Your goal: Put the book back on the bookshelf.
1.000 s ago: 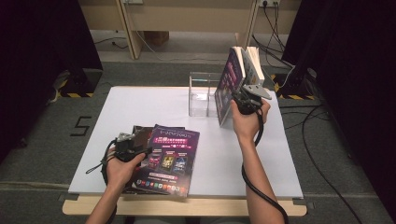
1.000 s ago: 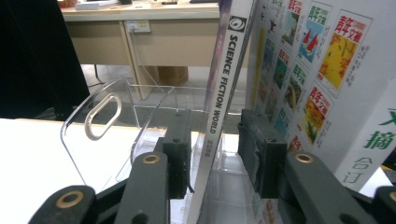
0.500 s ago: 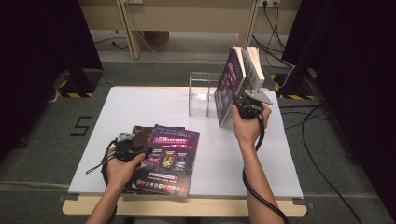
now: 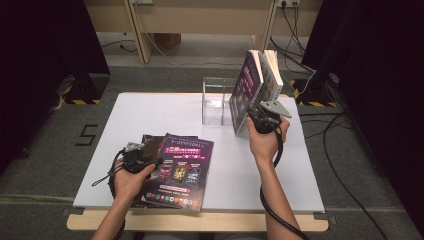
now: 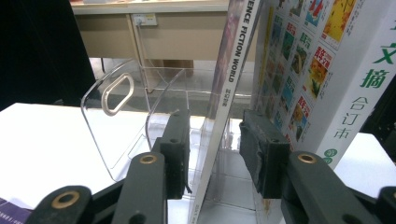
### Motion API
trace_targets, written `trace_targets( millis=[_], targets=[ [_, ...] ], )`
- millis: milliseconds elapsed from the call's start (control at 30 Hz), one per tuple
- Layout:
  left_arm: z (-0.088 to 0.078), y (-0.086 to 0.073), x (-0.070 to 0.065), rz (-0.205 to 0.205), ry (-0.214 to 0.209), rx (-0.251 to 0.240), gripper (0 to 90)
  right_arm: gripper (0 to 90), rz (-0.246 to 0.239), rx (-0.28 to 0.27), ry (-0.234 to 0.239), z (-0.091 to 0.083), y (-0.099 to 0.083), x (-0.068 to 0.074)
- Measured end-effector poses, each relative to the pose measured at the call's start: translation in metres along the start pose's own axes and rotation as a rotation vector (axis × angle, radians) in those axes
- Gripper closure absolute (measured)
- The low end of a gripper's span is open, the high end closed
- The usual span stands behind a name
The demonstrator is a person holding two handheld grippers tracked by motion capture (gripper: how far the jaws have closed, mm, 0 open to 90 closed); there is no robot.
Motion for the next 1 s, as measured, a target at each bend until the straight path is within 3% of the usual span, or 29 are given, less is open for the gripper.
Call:
trace_targets(
  millis=[667,1000],
  targets=[
    [0.001,-0.001,0.002,-0.004,0.006,0.0,53.0,63.5,-0.003,0.007,0.034,-0.013,-0.005,0.004],
    [0.001,0.0,0.006,-0.018,0.012,-0.006,53.7,62.3,-0.01,0.042,0.062,-0.016,-0.012,0.008]
  ],
)
Point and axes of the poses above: each handheld gripper's, and its own axes: z roughly forward along the jaws, y roughly out of its top, x roughly to its left, the point moved 7 cm from there along z, roughly forward along the jaws, and after that the axes turned 11 degrees about -y, right-handed, at the moved point
